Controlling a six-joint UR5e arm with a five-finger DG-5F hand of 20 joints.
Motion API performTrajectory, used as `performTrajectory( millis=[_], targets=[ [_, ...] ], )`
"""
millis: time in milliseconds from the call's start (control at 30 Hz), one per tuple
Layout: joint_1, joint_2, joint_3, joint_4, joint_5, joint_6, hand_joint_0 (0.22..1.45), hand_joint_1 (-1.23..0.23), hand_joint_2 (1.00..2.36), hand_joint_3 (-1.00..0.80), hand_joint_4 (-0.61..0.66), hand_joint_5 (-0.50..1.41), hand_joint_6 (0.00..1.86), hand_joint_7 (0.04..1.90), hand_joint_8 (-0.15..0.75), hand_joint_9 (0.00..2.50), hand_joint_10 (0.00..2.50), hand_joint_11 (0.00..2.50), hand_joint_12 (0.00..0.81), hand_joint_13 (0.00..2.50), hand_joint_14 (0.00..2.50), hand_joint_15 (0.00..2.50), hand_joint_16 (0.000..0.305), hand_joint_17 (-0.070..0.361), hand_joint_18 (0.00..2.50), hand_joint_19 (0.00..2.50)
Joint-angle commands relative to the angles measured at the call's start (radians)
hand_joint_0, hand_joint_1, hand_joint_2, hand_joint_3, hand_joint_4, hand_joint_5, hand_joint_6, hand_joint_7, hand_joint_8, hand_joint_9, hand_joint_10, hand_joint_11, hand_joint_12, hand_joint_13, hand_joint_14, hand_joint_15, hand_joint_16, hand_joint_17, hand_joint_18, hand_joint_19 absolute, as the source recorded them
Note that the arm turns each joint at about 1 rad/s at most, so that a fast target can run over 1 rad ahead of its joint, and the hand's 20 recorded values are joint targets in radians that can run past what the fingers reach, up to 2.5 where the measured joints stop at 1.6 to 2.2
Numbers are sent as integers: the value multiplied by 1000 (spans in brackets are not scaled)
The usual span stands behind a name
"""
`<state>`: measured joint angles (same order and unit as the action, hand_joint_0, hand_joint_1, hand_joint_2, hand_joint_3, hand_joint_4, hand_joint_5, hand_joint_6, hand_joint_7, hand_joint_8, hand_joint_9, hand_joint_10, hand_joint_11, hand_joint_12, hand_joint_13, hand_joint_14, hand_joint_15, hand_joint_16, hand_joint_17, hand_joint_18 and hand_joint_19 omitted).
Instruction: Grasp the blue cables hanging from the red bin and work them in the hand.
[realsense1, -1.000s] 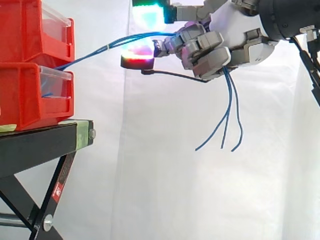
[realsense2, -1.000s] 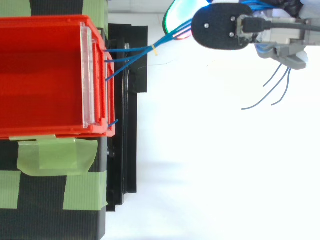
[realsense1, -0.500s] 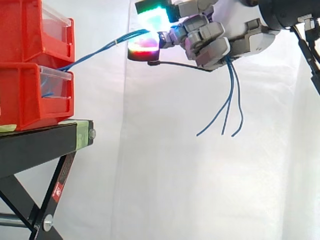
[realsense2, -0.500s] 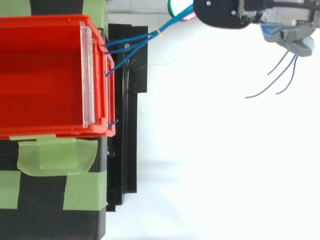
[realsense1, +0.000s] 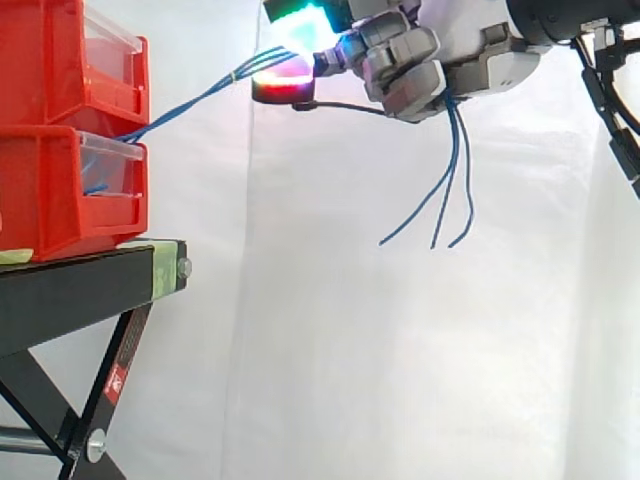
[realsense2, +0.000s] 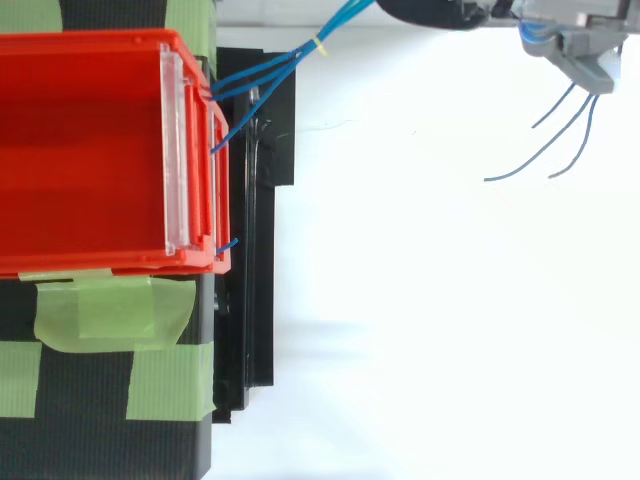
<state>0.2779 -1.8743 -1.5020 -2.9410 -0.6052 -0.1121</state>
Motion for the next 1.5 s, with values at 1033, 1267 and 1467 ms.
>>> performTrajectory(
  millis=[1033,1267,1467],
  targets=[
    [52,0,0,-49,13,71,976,-624,1015,-646,309,299,5,1253,445,548,2500,2500,443,923,2500,1384,47,105,1592,1519],
    [70,1,0,-35,44,72,971,-625,1014,-674,302,297,5,1253,445,551,2500,2500,440,924,2500,1349,46,105,1596,1526],
    [78,1,0,-36,50,78,982,-629,1015,-658,304,302,5,1252,445,558,2500,2500,441,930,2500,1359,47,105,1597,1538]
  ],
)
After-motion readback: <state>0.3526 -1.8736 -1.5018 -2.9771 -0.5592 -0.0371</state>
